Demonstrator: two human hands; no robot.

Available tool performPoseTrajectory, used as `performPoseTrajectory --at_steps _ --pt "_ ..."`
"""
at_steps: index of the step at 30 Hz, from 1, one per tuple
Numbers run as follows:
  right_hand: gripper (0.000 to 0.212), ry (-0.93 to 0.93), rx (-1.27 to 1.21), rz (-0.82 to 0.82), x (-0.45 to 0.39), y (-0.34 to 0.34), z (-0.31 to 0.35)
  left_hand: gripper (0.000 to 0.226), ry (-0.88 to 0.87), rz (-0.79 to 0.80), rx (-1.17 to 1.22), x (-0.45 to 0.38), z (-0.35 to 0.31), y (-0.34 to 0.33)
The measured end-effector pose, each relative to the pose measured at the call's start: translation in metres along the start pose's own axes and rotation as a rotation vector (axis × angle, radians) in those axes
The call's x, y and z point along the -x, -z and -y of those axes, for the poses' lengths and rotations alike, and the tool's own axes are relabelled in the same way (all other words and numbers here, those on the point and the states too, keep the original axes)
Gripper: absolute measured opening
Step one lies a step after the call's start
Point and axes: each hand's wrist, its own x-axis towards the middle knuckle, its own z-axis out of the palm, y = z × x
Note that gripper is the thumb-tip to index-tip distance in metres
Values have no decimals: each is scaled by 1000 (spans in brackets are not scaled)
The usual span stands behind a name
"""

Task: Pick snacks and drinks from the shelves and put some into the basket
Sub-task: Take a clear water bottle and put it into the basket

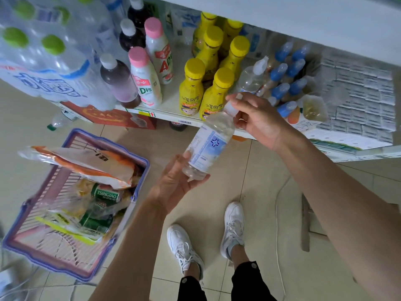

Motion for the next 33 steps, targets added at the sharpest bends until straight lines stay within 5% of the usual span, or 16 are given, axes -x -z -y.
performPoseTrajectory --at_steps 11,17,24,29,33 --pt "22 7 -29 107 -4 -19 7 96 -55 34 59 6 1 11" --pt "14 3 81 135 -7 -31 12 53 58 -1 202 15 2 1" --pt "22 71 244 -1 -16 -45 9 80 48 92 229 21 10 12" --pt "26 100 313 -74 -18 -60 3 65 -28 169 296 25 15 19" --pt "22 171 442 -96 -20 -71 0 75 6 162 375 27 15 18"
